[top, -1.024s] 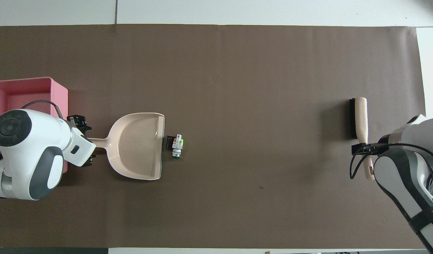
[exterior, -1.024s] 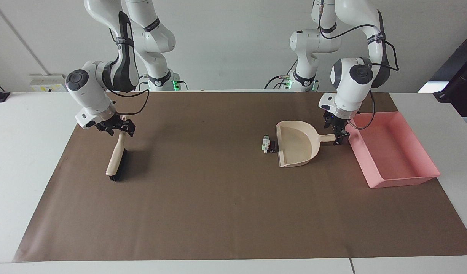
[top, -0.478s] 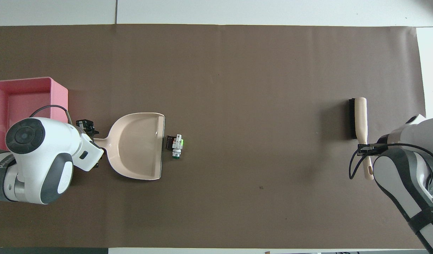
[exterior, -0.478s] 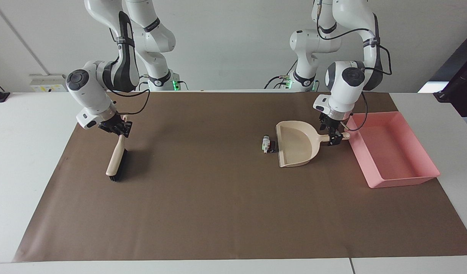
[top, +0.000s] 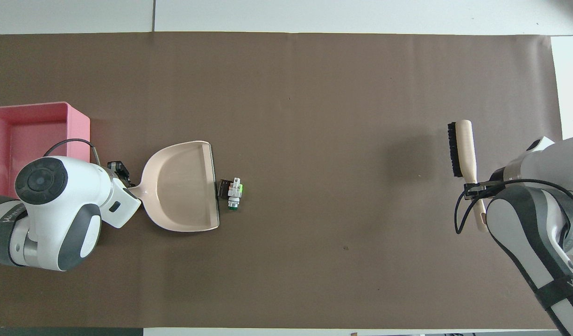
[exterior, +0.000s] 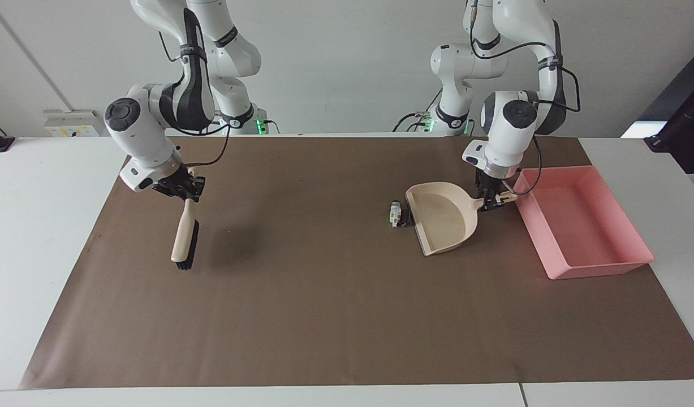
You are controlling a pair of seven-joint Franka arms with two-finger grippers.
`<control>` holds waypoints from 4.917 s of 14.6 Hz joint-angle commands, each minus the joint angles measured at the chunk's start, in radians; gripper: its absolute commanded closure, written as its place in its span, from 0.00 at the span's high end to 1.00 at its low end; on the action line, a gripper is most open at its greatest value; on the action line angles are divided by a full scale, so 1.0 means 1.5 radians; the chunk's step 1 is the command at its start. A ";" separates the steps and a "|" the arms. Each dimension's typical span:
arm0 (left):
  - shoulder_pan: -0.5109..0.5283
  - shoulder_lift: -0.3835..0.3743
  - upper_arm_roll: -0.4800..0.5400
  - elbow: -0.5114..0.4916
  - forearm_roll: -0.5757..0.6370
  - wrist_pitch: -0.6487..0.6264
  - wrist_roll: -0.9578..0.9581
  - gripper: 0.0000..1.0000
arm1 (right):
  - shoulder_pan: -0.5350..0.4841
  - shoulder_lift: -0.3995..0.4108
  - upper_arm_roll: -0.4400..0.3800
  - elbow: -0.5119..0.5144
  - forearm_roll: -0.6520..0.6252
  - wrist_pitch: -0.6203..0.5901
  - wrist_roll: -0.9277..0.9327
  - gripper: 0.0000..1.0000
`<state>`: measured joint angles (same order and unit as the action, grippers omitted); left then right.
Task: Clean e-waste and dump in bin
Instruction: 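Lift the beige-handled brush with the right gripper, then sweep the component into the dustpan with the right gripper's brush, then tip the dustpan into the pink bin while the right gripper withdraws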
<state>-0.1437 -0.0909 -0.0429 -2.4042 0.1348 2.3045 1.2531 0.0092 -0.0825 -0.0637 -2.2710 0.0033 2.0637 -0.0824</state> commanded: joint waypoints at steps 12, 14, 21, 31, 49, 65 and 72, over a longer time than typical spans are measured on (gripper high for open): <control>-0.063 0.012 0.006 0.085 0.151 -0.142 -0.012 0.00 | 0.410 0.049 0.004 0.077 0.011 0.012 0.362 0.00; -0.071 0.015 0.006 0.083 0.152 -0.146 -0.024 0.00 | 0.453 0.076 0.007 0.102 0.013 0.014 0.418 0.00; -0.072 0.019 0.006 0.066 0.152 -0.139 -0.037 0.00 | 0.569 0.231 0.008 0.275 0.050 0.004 0.537 0.00; -0.073 0.015 0.006 0.060 0.152 -0.144 -0.037 0.00 | 0.579 0.320 0.045 0.346 0.114 0.010 0.537 0.00; -0.016 0.020 0.006 0.048 0.064 -0.078 0.046 0.00 | 0.525 0.251 0.102 0.372 0.292 0.070 0.492 0.00; 0.284 0.048 0.017 0.320 -0.054 -0.197 0.378 0.00 | 0.012 0.040 0.103 0.171 0.067 -0.178 0.192 0.00; 0.417 0.127 0.021 0.421 -0.006 -0.146 0.529 0.00 | -0.144 -0.007 0.103 -0.005 0.045 -0.040 -0.011 0.00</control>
<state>0.4473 0.0532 -0.0020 -1.8296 0.0939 2.0577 2.0263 -0.1680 -0.0378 0.0707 -2.1739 0.0859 1.9206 -0.0513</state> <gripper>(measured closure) 0.665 0.744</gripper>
